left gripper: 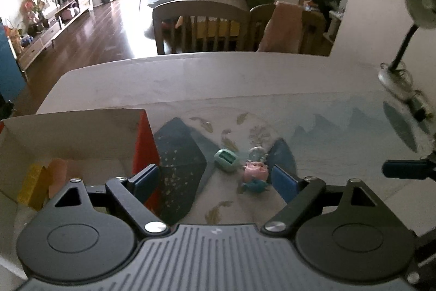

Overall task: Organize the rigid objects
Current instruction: 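Move both open tools back toward the teal sharpener and pink pig figure, then grasp the teal sharpener with the left tool while the right tool grasps the pink pig figure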

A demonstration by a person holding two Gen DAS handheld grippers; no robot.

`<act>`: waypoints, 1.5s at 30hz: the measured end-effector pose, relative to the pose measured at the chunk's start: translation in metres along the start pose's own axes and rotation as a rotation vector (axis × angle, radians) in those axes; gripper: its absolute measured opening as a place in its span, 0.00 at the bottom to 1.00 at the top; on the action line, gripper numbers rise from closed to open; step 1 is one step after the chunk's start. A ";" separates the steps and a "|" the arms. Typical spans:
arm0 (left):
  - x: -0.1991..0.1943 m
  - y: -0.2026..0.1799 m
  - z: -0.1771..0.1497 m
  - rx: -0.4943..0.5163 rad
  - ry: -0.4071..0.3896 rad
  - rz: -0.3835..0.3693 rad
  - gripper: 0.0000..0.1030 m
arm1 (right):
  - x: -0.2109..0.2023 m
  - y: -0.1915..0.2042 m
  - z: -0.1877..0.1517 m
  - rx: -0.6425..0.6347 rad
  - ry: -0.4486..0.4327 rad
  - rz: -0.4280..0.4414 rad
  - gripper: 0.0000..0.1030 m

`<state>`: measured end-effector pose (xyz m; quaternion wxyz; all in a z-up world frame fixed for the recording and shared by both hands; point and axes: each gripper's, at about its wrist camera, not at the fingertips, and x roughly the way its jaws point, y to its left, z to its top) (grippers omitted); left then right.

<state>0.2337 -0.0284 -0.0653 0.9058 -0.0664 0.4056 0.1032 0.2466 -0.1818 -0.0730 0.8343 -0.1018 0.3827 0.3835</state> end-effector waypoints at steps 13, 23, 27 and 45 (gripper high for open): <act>0.062 -0.012 0.016 -0.033 0.047 0.063 0.87 | 0.059 -0.014 0.006 -0.010 0.072 0.008 0.80; 0.095 -0.025 0.022 0.000 0.052 0.090 0.87 | 0.094 -0.018 0.009 0.000 0.106 0.012 0.75; 0.109 -0.024 0.022 -0.013 0.064 0.084 0.87 | 0.102 -0.020 0.008 0.001 0.114 0.007 0.74; 0.147 -0.004 0.008 -0.077 0.126 0.049 0.61 | 0.154 -0.013 0.011 0.001 0.145 0.002 0.67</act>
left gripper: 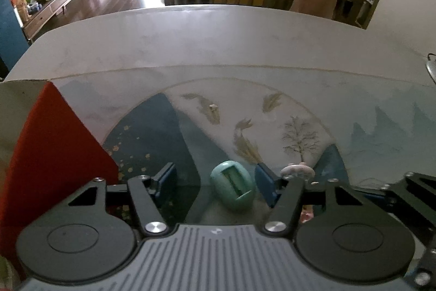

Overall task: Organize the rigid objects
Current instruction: 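Grasp the teal sharpener with the left tool while the right tool grasps the pink pig figure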

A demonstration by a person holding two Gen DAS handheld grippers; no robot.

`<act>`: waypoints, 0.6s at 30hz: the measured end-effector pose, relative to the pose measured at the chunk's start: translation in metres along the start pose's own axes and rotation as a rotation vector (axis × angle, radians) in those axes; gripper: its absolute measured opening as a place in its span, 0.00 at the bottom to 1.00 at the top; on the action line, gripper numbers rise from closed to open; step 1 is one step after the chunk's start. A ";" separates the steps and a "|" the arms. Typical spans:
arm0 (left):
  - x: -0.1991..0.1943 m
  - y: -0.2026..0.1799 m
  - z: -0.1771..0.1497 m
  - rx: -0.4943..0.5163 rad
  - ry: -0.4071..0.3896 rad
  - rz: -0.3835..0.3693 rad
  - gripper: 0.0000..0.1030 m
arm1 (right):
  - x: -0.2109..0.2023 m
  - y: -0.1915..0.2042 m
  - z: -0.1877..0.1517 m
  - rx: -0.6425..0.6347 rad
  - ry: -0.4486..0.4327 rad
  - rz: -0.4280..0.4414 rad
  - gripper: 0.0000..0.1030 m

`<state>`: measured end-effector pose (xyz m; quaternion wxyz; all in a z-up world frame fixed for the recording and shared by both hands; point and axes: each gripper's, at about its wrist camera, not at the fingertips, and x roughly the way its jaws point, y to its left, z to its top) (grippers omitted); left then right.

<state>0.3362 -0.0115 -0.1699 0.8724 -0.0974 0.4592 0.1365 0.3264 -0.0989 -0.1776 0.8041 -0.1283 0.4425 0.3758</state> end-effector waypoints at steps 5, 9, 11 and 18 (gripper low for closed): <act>-0.004 -0.001 -0.003 -0.008 -0.012 -0.027 0.46 | 0.008 -0.001 0.001 0.002 -0.003 -0.019 0.55; -0.006 -0.003 -0.006 -0.003 -0.017 -0.037 0.34 | 0.008 -0.003 0.000 0.011 -0.013 0.001 0.42; -0.006 -0.002 -0.006 -0.011 -0.014 -0.049 0.32 | 0.007 -0.004 -0.001 0.011 -0.015 0.014 0.36; -0.006 0.001 -0.007 -0.019 -0.004 -0.062 0.32 | -0.001 -0.008 -0.005 0.031 -0.025 0.005 0.36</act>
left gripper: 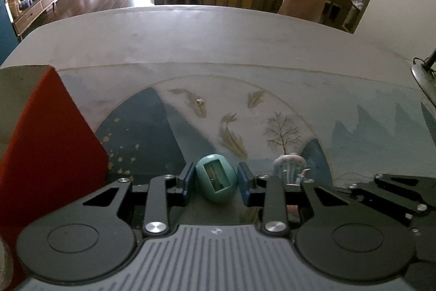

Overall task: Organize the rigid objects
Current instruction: 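Grasp the teal sharpener with the left tool while the right tool grasps the pink pig figure, then carry the sharpener and pig figure into the white box while both tools open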

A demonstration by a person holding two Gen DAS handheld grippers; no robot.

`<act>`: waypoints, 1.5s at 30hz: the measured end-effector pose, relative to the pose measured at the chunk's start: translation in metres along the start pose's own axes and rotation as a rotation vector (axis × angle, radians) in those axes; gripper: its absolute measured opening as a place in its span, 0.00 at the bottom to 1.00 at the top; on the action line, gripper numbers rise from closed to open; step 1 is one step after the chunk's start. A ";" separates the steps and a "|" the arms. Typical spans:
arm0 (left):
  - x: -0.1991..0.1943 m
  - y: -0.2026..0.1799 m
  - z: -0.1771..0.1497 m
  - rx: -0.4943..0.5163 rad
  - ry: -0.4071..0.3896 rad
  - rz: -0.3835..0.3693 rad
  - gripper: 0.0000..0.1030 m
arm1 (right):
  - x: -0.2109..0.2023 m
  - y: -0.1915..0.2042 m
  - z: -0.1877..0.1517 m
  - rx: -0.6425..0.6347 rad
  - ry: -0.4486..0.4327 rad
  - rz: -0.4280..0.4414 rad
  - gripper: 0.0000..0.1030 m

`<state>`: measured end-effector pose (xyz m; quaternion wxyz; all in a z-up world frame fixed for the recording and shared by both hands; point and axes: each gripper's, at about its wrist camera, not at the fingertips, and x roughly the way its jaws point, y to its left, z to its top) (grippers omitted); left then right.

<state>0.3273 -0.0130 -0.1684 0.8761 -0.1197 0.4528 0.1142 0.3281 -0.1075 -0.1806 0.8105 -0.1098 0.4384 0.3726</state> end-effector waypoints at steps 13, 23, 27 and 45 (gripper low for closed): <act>-0.039 0.001 -0.011 0.004 0.011 -0.053 0.32 | -0.054 -0.003 -0.012 0.029 -0.033 -0.003 0.36; -0.096 0.002 -0.013 -0.006 -0.023 -0.103 0.32 | -0.108 0.020 -0.007 0.003 -0.094 0.019 0.36; -0.119 0.007 -0.015 -0.006 -0.046 -0.113 0.32 | -0.130 0.031 -0.006 -0.006 -0.128 0.032 0.36; -0.207 0.069 -0.019 0.004 -0.168 -0.110 0.32 | -0.172 0.114 0.012 -0.096 -0.219 0.069 0.36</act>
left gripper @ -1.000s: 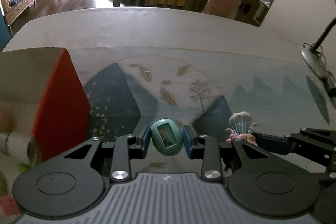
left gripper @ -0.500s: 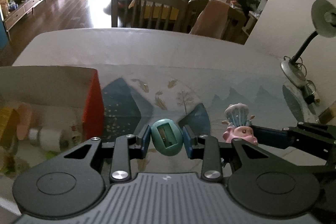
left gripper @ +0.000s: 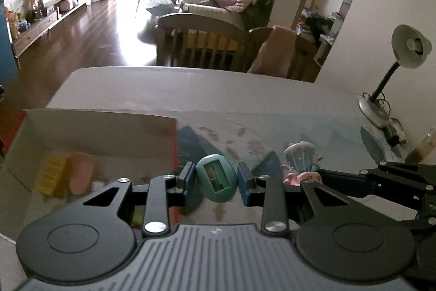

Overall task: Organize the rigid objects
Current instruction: 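Carry the sharpener and pig figure into the white box while both tools open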

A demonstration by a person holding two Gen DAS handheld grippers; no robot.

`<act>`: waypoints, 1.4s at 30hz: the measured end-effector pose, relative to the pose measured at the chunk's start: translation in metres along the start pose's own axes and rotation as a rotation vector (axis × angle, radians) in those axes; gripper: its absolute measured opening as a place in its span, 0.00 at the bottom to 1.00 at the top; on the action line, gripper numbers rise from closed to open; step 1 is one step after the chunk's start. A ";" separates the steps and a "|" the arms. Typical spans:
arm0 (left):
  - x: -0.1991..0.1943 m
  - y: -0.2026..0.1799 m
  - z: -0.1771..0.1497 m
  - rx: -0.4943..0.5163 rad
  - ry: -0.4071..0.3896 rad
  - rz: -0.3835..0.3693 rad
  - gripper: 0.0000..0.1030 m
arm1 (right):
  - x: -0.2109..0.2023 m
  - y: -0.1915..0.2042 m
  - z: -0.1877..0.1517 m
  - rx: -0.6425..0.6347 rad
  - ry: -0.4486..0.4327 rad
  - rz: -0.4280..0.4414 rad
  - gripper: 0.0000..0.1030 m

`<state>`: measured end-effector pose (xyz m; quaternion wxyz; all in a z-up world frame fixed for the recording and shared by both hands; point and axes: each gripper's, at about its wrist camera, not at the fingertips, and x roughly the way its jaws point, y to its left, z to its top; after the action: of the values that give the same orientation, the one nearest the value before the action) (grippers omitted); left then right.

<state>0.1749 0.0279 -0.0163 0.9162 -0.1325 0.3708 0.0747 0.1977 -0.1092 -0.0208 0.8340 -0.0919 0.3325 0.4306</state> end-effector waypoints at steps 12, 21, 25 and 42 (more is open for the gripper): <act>-0.032 0.087 0.004 -0.044 -0.013 0.064 0.32 | 0.030 0.053 0.015 -0.024 0.000 0.022 0.37; -0.034 0.137 0.006 -0.051 0.002 0.085 0.32 | 0.065 0.082 0.019 -0.022 0.039 0.011 0.37; -0.025 0.161 0.009 -0.048 0.022 0.097 0.32 | 0.084 0.091 0.017 -0.037 0.070 0.000 0.37; 0.042 0.226 0.003 -0.025 0.165 0.168 0.32 | 0.162 0.110 -0.005 -0.086 0.246 -0.046 0.37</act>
<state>0.1534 0.2455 -0.0861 0.8713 -0.1179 0.4539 0.1447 0.1759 0.0623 -0.1131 0.7920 -0.1872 0.4111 0.4107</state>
